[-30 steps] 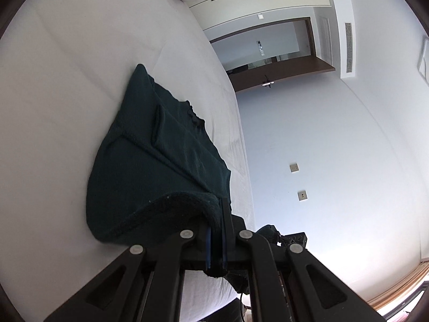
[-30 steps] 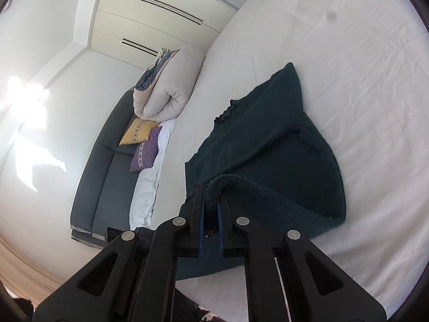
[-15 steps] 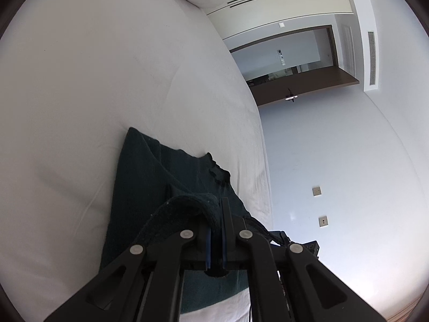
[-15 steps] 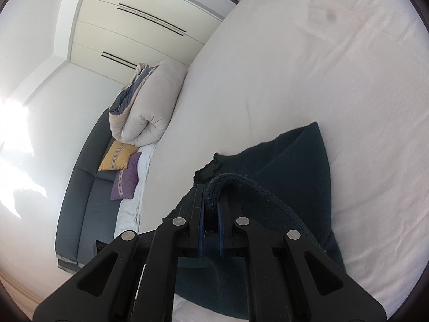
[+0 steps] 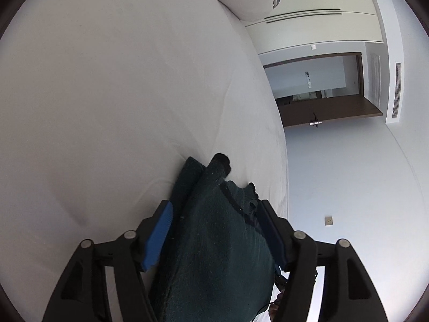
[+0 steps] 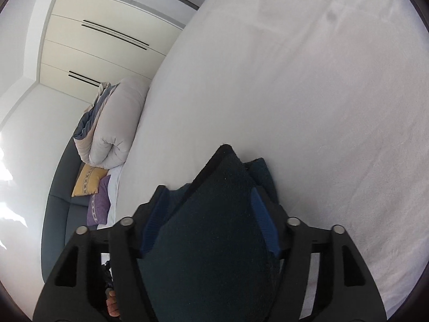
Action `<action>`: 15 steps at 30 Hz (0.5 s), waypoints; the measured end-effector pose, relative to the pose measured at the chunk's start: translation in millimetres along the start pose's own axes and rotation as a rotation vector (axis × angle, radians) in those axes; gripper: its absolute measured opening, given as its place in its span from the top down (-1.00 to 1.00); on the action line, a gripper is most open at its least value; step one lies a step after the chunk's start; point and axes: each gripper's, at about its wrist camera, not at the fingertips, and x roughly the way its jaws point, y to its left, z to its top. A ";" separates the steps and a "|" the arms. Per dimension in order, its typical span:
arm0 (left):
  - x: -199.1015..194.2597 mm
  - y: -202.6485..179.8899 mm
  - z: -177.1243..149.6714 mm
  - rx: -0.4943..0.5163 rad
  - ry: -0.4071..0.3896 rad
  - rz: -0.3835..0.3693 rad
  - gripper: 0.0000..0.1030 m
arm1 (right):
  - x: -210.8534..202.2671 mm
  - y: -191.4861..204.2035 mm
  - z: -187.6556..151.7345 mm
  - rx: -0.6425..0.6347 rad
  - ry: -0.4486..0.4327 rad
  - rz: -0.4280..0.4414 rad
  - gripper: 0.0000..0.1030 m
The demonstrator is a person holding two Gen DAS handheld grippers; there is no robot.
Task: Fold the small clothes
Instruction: 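Lift the hem with both grippers and fold it toward the collar, then open both grippers and release the folded hem onto the sweater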
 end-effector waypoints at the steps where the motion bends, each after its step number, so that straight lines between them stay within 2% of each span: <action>1: -5.0 -3.1 -2.1 0.015 -0.012 -0.001 -0.34 | -3.5 2.8 -2.0 -0.005 -0.013 -0.025 -0.43; 4: -16.2 -19.2 -18.9 0.107 -0.024 0.023 -0.34 | -19.8 8.9 -15.8 -0.032 -0.016 -0.046 -0.43; 7: -21.6 -41.1 -50.6 0.270 -0.046 0.109 -0.34 | -37.0 18.3 -40.1 -0.086 -0.011 -0.041 -0.43; 11: -12.6 -60.4 -91.6 0.465 -0.036 0.192 -0.34 | -42.7 44.9 -80.6 -0.190 0.021 -0.041 -0.43; 14: -4.6 -60.2 -109.9 0.589 -0.034 0.262 -0.35 | -46.1 68.1 -117.8 -0.324 0.011 -0.106 -0.43; 15: -1.3 -56.1 -112.6 0.603 -0.030 0.288 -0.35 | -43.2 74.5 -126.8 -0.375 0.010 -0.138 -0.43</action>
